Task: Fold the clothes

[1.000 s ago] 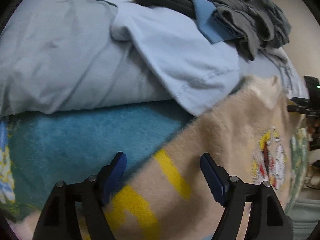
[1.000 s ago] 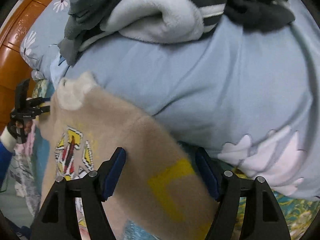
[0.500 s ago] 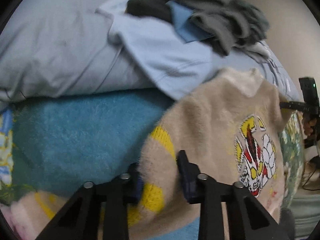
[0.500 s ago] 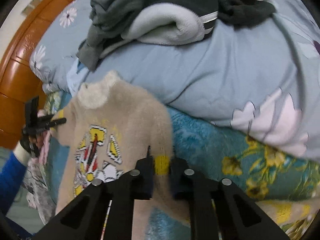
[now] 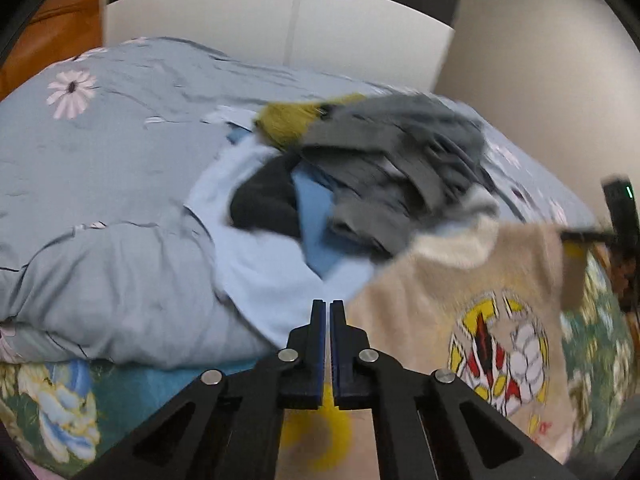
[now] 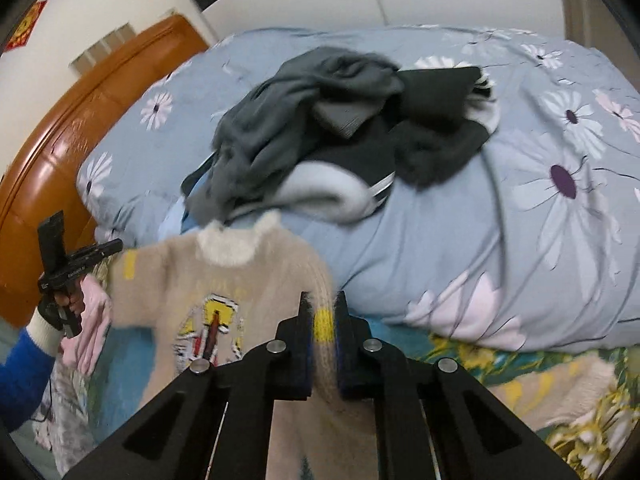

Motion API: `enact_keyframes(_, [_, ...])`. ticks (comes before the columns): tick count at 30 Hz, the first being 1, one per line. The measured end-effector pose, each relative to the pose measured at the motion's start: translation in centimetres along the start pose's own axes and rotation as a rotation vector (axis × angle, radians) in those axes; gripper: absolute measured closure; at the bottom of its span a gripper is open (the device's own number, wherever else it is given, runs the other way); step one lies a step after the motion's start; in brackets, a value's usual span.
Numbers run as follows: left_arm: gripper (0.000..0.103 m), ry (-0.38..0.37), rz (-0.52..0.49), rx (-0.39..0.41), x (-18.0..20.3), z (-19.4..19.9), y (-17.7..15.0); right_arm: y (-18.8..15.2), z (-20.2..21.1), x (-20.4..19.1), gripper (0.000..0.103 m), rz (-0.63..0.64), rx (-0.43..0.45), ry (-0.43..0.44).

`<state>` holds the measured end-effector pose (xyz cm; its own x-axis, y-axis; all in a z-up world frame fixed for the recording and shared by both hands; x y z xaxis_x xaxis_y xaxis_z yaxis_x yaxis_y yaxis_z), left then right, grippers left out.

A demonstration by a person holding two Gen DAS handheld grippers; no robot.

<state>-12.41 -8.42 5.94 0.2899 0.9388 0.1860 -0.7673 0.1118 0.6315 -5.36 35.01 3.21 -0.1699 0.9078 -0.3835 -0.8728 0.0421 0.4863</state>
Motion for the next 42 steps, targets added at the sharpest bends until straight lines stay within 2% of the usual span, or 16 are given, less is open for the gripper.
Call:
enact_keyframes(3, [0.101, 0.012, 0.056, -0.041, -0.9, -2.0, -0.3, -1.2, -2.5, 2.1, 0.095, -0.036, -0.057, -0.059])
enact_keyframes(5, [0.101, 0.029, 0.082, -0.074, -1.1, -3.1, -1.5, -1.8, -2.9, 3.4, 0.095, -0.076, -0.055, -0.068])
enact_keyframes(10, [0.100, 0.069, 0.124, -0.108, -1.1, -2.2, -5.5, -1.0, -1.5, 4.4, 0.091, -0.139, 0.039, -0.044])
enact_keyframes(13, [0.097, 0.115, 0.215, -0.074, -1.0, -0.4, -8.1, -0.1, 1.2, 4.7, 0.084, -0.160, 0.124, -0.050])
enact_keyframes(15, [0.088, 0.153, 0.281, -0.045, -0.9, 1.0, -9.9, -0.3, 3.8, 5.7, 0.069, -0.205, 0.204, -0.063])
enact_keyframes(17, [0.065, 0.200, 0.341, -0.019, -0.5, 2.3, -11.8, -2.0, 6.0, 8.0, 0.065, -0.285, 0.267, -0.104])
enact_keyframes(19, [0.060, 0.229, 0.391, -0.003, 0.3, 3.5, -13.7, -3.8, 8.1, 10.4, 0.061, -0.367, 0.326, -0.146])
enact_keyframes(22, [0.053, 0.231, 0.478, -0.001, 2.0, 4.5, -16.4, -8.9, 8.3, 15.8, 0.060, -0.558, 0.286, -0.226])
enact_keyframes(26, [0.049, 0.230, 0.504, -0.023, 2.9, 4.5, -16.9, -13.2, 6.9, 20.7, 0.057, -0.792, 0.285, -0.206])
enact_keyframes(29, [0.047, 0.229, 0.527, -0.032, 3.2, 4.7, -17.0, -14.1, 5.7, 23.1, 0.056, -0.934, 0.329, -0.171])
enact_keyframes(32, [0.043, 0.243, 0.615, -0.008, 2.0, 5.8, -17.3, -13.8, 4.7, 24.2, 0.056, -1.011, 0.372, -0.146])
enact_keyframes(36, [0.042, 0.268, 0.745, 0.005, -0.1, 7.1, -18.9, -12.4, 3.8, 24.6, 0.056, -1.031, 0.417, -0.117])
enact_keyframes(37, [0.042, 0.276, 0.771, 0.004, -0.6, 7.4, -19.4, -12.1, 3.6, 24.6, 0.056, -1.035, 0.419, -0.108])
enact_keyframes(38, [0.042, 0.284, 0.796, 0.004, -1.1, 7.7, -19.9, -11.8, 3.3, 24.6, 0.067, -1.039, 0.419, -0.098])
enact_keyframes(39, [0.042, 0.291, 0.819, 0.005, -1.5, 7.9, -20.4, -11.5, 3.1, 24.6, 0.086, -1.043, 0.418, -0.088])
enact_keyframes(42, [0.042, 0.329, 0.885, 0.011, -2.8, 8.9, -22.0, -11.0, 3.3, 24.2, 0.093, -1.028, 0.418, -0.081])
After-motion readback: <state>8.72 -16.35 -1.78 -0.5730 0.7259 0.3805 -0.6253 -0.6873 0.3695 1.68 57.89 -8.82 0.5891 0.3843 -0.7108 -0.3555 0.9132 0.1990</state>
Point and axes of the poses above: each gripper's, at about its wrist camera, not at the fingertips, and z roughly against the way its jaws point, x to its right, y to its top, the point moved 7 cm from there along -z, roughly the way its jaws point, and after that the axes turned 3 degrees about -z, right-handed, at the moved point
